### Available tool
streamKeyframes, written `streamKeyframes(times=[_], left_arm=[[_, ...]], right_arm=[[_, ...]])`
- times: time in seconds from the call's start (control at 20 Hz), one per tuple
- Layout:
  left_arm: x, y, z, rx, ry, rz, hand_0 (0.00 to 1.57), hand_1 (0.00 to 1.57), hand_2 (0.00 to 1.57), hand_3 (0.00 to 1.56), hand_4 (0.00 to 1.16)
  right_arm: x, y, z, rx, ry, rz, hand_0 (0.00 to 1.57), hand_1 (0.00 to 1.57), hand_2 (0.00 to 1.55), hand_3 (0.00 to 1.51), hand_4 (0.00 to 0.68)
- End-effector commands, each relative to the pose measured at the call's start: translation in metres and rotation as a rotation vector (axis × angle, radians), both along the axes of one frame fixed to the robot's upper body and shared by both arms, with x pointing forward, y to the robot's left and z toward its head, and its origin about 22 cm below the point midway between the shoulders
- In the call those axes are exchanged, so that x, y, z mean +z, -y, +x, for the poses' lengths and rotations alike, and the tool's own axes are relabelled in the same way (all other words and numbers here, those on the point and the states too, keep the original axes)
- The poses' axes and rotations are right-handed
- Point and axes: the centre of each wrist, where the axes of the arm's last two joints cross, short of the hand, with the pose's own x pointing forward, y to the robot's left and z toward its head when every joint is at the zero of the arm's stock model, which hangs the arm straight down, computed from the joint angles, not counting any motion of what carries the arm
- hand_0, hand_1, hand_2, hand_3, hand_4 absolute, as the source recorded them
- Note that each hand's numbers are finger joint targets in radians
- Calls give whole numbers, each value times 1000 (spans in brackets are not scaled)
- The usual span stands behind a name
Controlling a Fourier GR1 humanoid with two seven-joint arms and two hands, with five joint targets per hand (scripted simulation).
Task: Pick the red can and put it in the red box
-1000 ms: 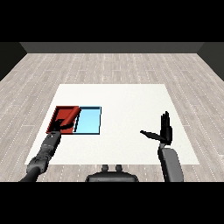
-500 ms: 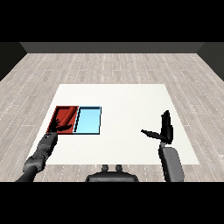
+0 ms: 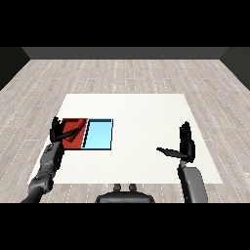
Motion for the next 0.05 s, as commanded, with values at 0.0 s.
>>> streamKeyframes(times=[0.0], left_arm=[[12,23,11,-153,322,-81,0,0,0,0,0]], right_arm=[[7,-17,0,99,23,51,0,0,0,0,0]])
